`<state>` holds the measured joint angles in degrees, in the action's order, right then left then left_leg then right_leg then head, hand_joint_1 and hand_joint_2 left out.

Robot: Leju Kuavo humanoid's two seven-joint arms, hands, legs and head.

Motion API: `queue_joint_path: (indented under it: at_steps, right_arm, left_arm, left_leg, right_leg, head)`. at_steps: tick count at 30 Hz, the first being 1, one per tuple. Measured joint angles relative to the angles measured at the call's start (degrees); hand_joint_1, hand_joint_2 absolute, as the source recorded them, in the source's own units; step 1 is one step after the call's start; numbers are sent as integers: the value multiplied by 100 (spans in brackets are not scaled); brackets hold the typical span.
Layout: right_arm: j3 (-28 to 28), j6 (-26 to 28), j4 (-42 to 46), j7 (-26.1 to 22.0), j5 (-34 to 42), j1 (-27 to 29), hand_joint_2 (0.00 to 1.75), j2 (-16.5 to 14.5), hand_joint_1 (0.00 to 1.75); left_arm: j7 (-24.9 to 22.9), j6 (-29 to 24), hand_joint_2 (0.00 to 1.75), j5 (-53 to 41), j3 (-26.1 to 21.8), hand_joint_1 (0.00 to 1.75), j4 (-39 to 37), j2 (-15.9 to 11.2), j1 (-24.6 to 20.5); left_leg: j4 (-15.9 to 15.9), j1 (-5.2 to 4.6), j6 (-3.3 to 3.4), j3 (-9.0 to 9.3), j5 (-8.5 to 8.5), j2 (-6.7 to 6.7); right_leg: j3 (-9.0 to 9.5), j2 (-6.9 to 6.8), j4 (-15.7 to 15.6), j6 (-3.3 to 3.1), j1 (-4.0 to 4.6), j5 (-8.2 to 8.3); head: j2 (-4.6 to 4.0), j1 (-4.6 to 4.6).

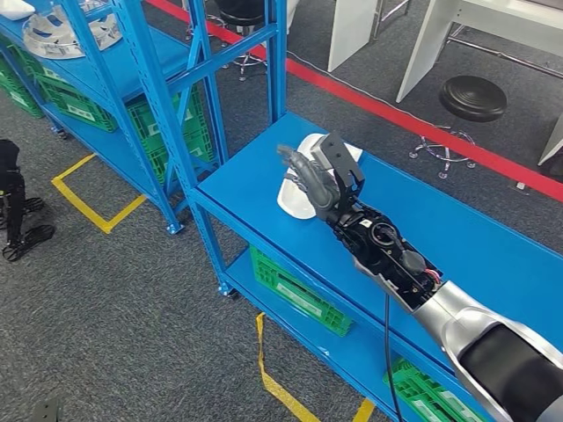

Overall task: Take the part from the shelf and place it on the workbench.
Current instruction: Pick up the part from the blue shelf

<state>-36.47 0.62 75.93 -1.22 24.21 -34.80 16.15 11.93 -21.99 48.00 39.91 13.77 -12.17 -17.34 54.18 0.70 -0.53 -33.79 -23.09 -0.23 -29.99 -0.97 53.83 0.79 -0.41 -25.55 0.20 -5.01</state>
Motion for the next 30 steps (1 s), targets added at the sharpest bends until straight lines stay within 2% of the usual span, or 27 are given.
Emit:
queue_joint_path:
  at_steps: [30]
  right_arm:
    - [-5, 9, -42, 2, -14, 1, 175, -2, 0]
  left_arm:
    - [0, -4, 0, 17, 0, 0, 0, 0, 0]
  left_leg:
    - [0, 0, 0, 0, 0, 0]
  right_leg:
    - [1, 0, 0, 0, 0, 0]
  head:
    - [0, 0]
